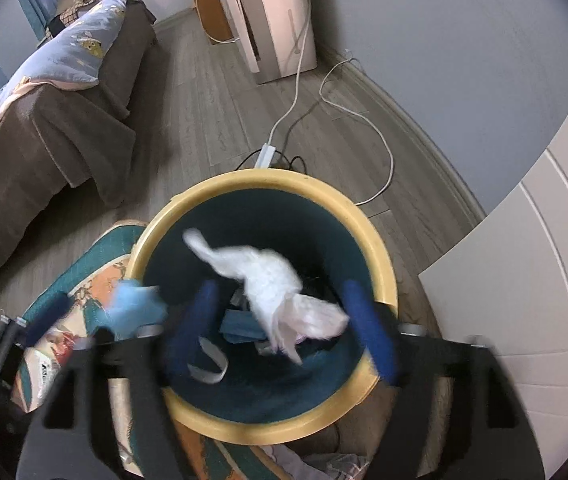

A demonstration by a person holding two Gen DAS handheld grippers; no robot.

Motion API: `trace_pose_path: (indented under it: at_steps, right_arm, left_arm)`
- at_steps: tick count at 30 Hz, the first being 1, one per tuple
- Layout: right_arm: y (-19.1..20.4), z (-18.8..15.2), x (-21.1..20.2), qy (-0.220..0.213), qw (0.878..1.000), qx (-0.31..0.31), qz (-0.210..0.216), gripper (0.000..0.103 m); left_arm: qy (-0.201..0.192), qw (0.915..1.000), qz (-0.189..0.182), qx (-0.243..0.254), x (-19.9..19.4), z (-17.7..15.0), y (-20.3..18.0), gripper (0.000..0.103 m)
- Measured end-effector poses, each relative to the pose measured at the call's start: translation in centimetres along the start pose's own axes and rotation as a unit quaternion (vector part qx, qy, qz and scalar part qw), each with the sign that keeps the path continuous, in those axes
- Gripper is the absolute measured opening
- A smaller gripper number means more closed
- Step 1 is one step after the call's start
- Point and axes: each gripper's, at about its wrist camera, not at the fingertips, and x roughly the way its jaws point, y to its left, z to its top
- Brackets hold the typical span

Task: Collect trash
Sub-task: 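Carry the tissue and mask to the wastebasket and open both tools over it, then move both tools back over the cushion toward the remaining items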

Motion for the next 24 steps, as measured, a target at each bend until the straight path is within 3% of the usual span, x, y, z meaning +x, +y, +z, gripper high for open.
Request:
trace_pose_path:
  at_steps: [4, 8, 14, 24]
  right_arm:
    - [-0.3, 0.0, 0.1, 0.003, 1.000, 0.005, -0.010, 0.085]
    - [0.0, 0.0, -0.3, -0.007, 1.000, 0.006, -0.009, 0.096]
    - [2.2, -0.1, -0.6, -0.005, 1.000, -0.031, -0.002, 0.097]
    - [6.9, -1.1, -2.6, -0.022, 0.995, -0.092, 0.008, 0.097]
  left_arm:
    - [-0.005, 0.9999, 0.012, -0.009, -0.5, -0.5, 0.6, 0.091]
    - [-0.003, 0.9993, 0.030, -0.023, -1.3, -1.2, 1.8, 0.093]
    - [-0.014, 0.9983, 0.053, -0.020, -5.1, -2.5, 3.7, 0.094]
    - [-0.030, 0.9906, 0.128, -0.039, -13.5, -6.2, 8.9, 0.095]
